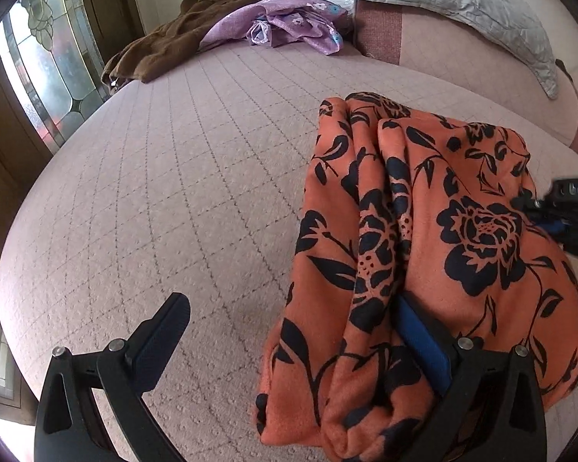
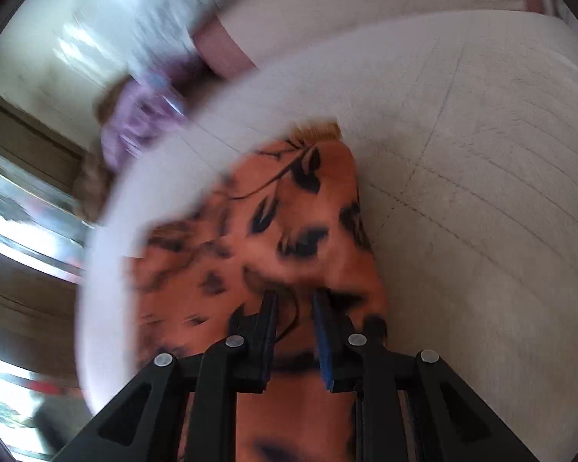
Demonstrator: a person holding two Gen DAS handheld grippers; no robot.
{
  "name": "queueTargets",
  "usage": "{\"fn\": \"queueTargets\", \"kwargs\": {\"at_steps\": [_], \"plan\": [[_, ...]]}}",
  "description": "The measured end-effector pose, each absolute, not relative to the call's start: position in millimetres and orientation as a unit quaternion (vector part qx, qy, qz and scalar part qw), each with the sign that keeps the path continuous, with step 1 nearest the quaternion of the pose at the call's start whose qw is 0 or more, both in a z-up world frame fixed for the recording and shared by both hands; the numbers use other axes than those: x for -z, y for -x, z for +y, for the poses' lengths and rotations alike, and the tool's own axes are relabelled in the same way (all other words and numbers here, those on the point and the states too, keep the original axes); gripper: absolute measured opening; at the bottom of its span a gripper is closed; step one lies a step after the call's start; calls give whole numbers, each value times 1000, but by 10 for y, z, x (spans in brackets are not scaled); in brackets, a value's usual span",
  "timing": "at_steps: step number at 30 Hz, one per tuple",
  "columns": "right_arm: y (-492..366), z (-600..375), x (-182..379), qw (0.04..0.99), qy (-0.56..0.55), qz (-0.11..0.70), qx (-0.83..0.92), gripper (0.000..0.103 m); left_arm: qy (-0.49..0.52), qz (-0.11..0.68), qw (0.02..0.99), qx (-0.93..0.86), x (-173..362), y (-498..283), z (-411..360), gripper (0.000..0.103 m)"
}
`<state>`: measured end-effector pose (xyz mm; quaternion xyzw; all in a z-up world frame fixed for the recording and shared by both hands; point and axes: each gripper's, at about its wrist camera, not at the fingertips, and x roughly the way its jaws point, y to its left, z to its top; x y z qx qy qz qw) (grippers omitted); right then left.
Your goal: Fold small clothes
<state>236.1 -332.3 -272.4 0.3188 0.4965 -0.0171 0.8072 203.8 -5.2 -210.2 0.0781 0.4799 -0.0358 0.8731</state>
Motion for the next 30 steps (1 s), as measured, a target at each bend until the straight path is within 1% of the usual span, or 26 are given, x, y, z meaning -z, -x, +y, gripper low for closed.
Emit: {"fn": "queueTargets", "kwargs": {"at_steps": [1, 3, 4, 5, 8, 10, 12, 15, 16, 20, 23, 25, 26, 27, 28, 29, 30], "plan": [[-2433, -3330, 2755, 807, -318, 498, 13, 22, -81, 478, 874, 34, 2096, -2042, -88, 103], [-2551, -3322, 2645, 796, -309, 519, 22, 22, -86, 475, 875, 33, 2090, -2050, -93, 103], [-2596, -3296, 2571, 795, -298, 528, 26, 23, -86, 476, 875, 33, 2092, -2052, -93, 103], [-2619, -3265, 2502, 799, -291, 526, 21, 23, -83, 478, 874, 33, 2093, -2051, -89, 103], [-2728, -3067, 2210, 823, -293, 486, -41, 23, -83, 479, 873, 31, 2090, -2048, -88, 103], [-2823, -2906, 2134, 828, -288, 477, -68, 23, -87, 476, 874, 31, 2087, -2021, -109, 103], [-3003, -2738, 2223, 816, -289, 493, -92, 24, -84, 477, 874, 33, 2093, -2020, -106, 103], [-3169, -2636, 2637, 774, -292, 555, -81, 24, -81, 478, 874, 32, 2093, -1997, -117, 103], [-3176, -2653, 2688, 778, -305, 544, -79, 23, -79, 479, 874, 33, 2089, -1995, -113, 103], [-3088, -2744, 2578, 784, -313, 530, -81, 23, -80, 476, 875, 34, 2079, -1984, -93, 103], [-2752, -2816, 2400, 803, -284, 517, -83, 23, -64, 480, 874, 41, 2042, -1992, -43, 103], [-2448, -2905, 2247, 819, -275, 496, -86, 24, -50, 462, 884, 52, 1927, -1972, 5, 103], [-2353, -2889, 2196, 825, -275, 486, -87, 27, -44, 451, 890, 55, 1874, -1961, 33, 103], [-2226, -2930, 2138, 832, -274, 475, -86, 35, -37, 432, 899, 55, 1785, -1941, 76, 103], [-2067, -2992, 2086, 838, -272, 467, -81, 55, -35, 421, 905, 49, 1737, -1932, 111, 103], [-1927, -3043, 2050, 841, -272, 462, -73, 65, -37, 414, 909, 38, 1711, -1931, 149, 103], [-1761, -3105, 2022, 845, -278, 452, -63, 68, -42, 415, 909, 22, 1717, -1943, 187, 103]]}}
